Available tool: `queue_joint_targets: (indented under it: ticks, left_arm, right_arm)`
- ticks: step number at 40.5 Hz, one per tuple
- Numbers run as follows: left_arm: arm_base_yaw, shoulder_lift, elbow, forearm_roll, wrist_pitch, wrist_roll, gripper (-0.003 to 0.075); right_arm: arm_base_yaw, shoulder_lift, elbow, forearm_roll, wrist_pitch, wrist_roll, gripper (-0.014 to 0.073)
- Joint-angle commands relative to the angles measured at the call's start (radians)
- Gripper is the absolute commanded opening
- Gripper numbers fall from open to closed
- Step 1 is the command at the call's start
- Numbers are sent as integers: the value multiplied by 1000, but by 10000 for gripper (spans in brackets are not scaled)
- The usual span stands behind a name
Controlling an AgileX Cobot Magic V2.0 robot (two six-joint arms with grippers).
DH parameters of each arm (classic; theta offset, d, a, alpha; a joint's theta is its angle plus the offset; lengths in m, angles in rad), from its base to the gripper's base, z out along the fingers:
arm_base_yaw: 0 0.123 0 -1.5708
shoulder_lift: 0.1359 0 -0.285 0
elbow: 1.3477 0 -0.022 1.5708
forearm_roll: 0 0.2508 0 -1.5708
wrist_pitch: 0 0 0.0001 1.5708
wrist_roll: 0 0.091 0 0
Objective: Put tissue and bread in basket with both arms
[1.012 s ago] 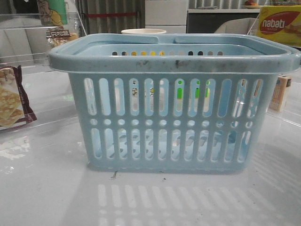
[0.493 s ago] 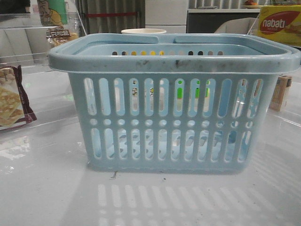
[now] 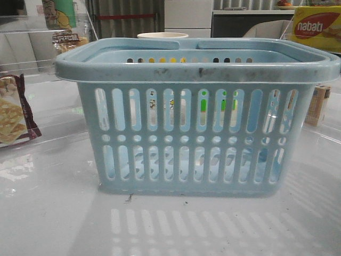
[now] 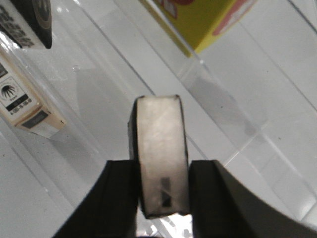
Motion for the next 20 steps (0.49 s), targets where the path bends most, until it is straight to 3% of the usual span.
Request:
queue_joint_targets:
  ticks: [1,13,20]
  left_arm:
    - [1,-2,-29,-8,-74,-1,400]
    - [1,-2,-29,-8,-74,-1,400]
    - [1,-2,-29,-8,-74,-1,400]
  right_arm:
    - [-8,-52,-49,-24,-51,0,213]
    - [26,-169,-102,0,55,0,184]
    - [124,-306,-102,8,85,0,184]
